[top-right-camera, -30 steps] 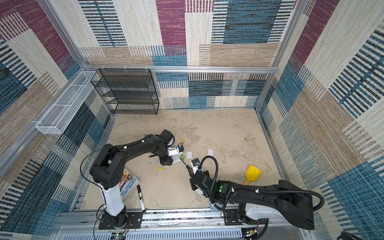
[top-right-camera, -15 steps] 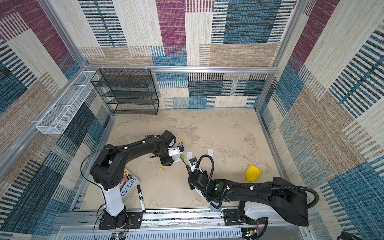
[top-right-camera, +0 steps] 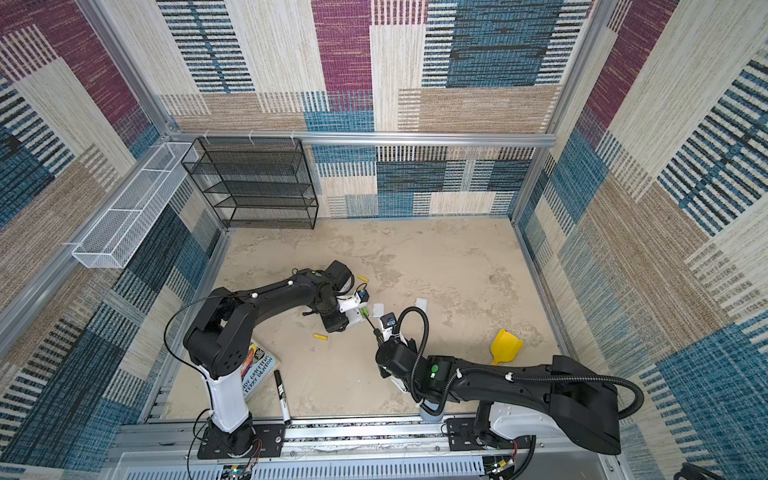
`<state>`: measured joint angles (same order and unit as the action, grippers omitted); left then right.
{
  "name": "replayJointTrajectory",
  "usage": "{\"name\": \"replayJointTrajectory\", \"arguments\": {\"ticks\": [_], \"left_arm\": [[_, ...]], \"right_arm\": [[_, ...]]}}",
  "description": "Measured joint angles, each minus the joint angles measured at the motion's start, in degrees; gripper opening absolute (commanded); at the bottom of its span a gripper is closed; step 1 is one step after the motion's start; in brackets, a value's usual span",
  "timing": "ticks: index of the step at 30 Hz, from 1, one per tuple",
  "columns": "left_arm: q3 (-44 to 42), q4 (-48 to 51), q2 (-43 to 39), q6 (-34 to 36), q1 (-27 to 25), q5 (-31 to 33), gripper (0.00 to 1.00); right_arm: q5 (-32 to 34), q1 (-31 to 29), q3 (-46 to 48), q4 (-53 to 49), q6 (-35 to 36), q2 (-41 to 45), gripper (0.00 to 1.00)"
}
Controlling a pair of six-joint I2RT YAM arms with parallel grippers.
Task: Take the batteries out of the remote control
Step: 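Lever the nearer green battery out of the slot with the screwdriver tip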
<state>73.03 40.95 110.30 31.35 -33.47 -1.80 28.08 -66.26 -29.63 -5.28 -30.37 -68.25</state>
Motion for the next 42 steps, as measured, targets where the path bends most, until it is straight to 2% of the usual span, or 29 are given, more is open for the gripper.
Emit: {"name": "replayJointTrajectory", "arguments": {"ticks": [16, 42], "left_arm": [[0.4, 0.6, -0.1, -2.6, -0.9, 2.1, 0.30], [0.2, 3.4, -0.9, -5.7, -3.2, 7.1, 0.30]], "right_arm": [[0.0, -0.5, -0.5, -0.5, 1.3, 3.4, 0.00], [-0.5, -0.4, -1.1, 2.1, -1.6, -3.3, 0.00]]}}
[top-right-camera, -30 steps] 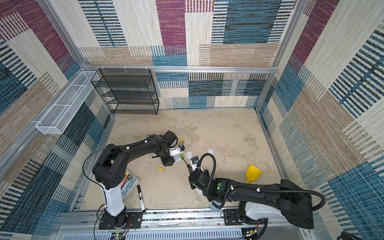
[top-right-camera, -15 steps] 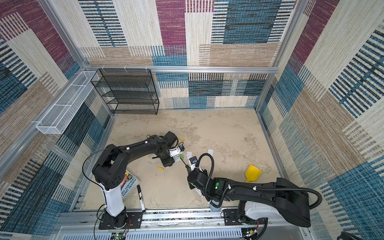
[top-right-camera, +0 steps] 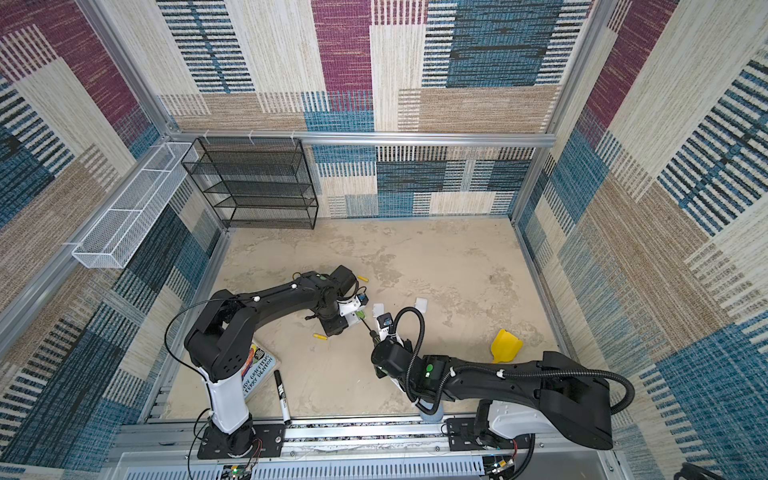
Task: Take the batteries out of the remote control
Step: 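Lever the nearer green battery out of the slot with the screwdriver tip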
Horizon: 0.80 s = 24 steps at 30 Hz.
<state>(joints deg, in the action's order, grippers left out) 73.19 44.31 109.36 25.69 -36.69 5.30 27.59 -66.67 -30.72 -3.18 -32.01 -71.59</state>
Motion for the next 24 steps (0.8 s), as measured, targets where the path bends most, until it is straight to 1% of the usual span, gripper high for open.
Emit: {"name": "replayJointTrajectory", "arguments": {"ticks": [16, 24], "left_arm": [[0.3, 3.1, 0.1, -0.2, -1.6, 1.9, 0.29], [0.6, 4.1, 0.5, -0.2, -1.6, 1.9, 0.29]], "right_arm": [[1.0, 0.4, 1.2, 6.2, 3.1, -0.7, 0.00], [1.6, 0.4, 2.1, 6.4, 3.6, 0.6, 0.00]]}}
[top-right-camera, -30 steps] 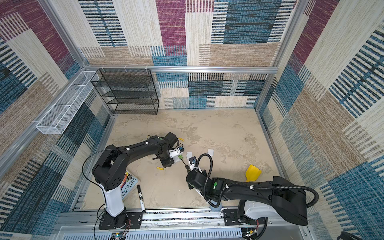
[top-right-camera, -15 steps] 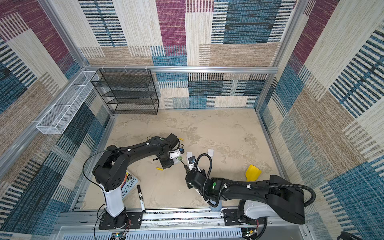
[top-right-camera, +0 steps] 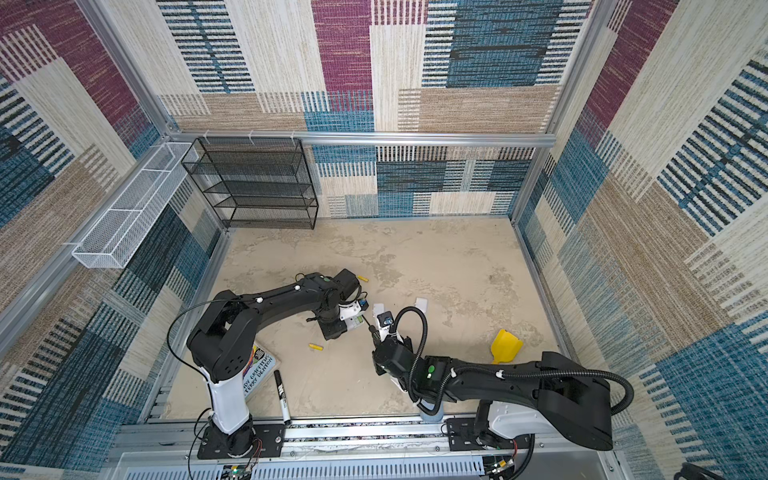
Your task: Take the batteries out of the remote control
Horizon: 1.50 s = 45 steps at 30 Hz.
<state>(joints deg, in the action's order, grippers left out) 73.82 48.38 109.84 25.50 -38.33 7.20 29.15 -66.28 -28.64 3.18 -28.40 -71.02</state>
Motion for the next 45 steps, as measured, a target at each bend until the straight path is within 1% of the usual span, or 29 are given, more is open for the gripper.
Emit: {"name": "replayJointTrajectory", "arguments": {"ticks": [8, 11, 14, 20, 24, 28, 33, 35, 37, 39, 41, 42, 44, 45], "left_arm": [[0.7, 0.7, 0.4, 0.0, 0.6, -0.9, 0.30], [0.8, 0.7, 0.2, 0.0, 1.9, -2.8, 0.30], [0.5, 1.5, -1.0, -0.1, 3.5, -4.2, 0.30], [0.3, 1.0, -4.0, -0.2, 6.4, -6.5, 0.31], [0.3, 0.4, -5.0, -0.2, 7.0, -8.0, 0.30], [0.0, 0.3, -5.0, -0.3, 7.2, -9.0, 0.30], [-1.3, 0.3, -4.9, -0.5, 7.2, -9.1, 0.31], [-1.7, 0.2, -4.9, -0.8, 7.2, -9.1, 0.30], [-2.0, 0.3, -4.9, -1.1, 7.3, -9.0, 0.30], [-2.1, 1.4, -4.8, -1.2, 7.5, -9.0, 0.30], [-2.0, 2.5, -4.2, -1.3, 7.9, -9.0, 0.30], [-1.8, 2.6, -3.8, -1.4, 8.3, -8.9, 0.31], [-1.2, 2.4, -3.3, -1.5, 8.5, -8.5, 0.31], [-0.9, 2.2, -3.2, -1.5, 8.5, -9.0, 0.30]], "right_arm": [[0.0, 0.3, 0.3, -0.5, 0.0, 1.6, 0.00], [-0.1, 1.0, 0.3, -0.9, 0.0, 2.0, 0.00], [-0.7, 3.0, 1.5, -0.1, 0.0, 3.1, 0.00], [-4.6, 8.7, 2.2, 2.1, 2.9, 5.2, 0.00], [-7.3, 12.4, 0.1, 3.7, 6.1, 4.0, 0.00], [-10.8, 13.4, -2.8, 5.4, 9.1, 1.5, 0.00], [-13.9, 13.5, -3.5, 6.0, 10.7, 0.4, 0.00], [-16.4, 13.5, -1.9, 7.2, 12.1, 2.1, 0.00], [-19.5, 12.9, 1.1, 8.3, 14.1, 6.5, 0.00], [-21.5, 12.0, 3.3, 7.5, 16.2, 10.9, 0.00], [-23.1, 11.0, 3.7, 5.3, 17.8, 12.6, 0.00], [-26.9, 9.8, 3.8, 4.7, 18.6, 12.9, 0.00], [-32.6, 6.6, 3.5, 4.1, 20.4, 12.4, 0.00], [-35.9, 5.9, 3.4, 4.1, 20.7, 11.7, 0.00]]}}
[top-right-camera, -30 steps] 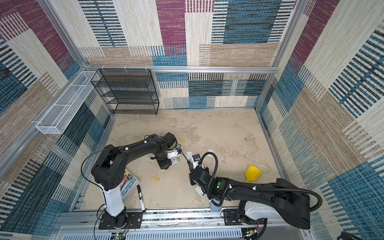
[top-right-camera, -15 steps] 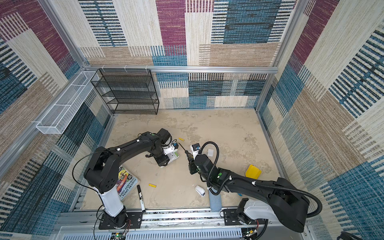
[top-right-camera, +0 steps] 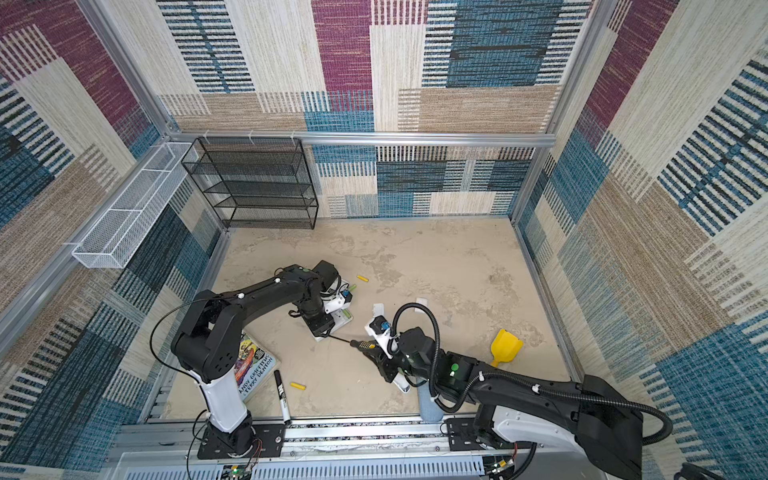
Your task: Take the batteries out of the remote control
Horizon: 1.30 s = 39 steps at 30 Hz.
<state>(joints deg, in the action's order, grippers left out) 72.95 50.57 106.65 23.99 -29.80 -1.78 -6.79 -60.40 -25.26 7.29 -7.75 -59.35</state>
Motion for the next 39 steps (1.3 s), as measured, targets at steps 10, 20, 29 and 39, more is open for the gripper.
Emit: {"name": "replayJointTrajectory", "arguments": {"ticks": [10, 20, 29, 39], "left_arm": [[1.9, -3.5, 1.7, 0.0, 0.8, 0.0, 0.30], [1.8, -3.5, 1.6, 0.0, 0.8, 0.0, 0.30], [1.5, -3.5, 1.6, -0.1, 0.8, -0.1, 0.29], [0.1, -4.1, 1.6, -3.5, 0.2, -1.5, 0.26]], "right_arm": [[-19.3, -4.6, -3.6, 0.2, 3.8, -6.4, 0.00], [-22.1, -4.6, -4.0, -0.1, 5.7, -10.5, 0.00], [-15.3, -4.6, -4.2, -0.9, 4.9, -9.2, 0.00], [4.4, -0.6, -3.9, -9.4, -2.5, -0.9, 0.00]]}}
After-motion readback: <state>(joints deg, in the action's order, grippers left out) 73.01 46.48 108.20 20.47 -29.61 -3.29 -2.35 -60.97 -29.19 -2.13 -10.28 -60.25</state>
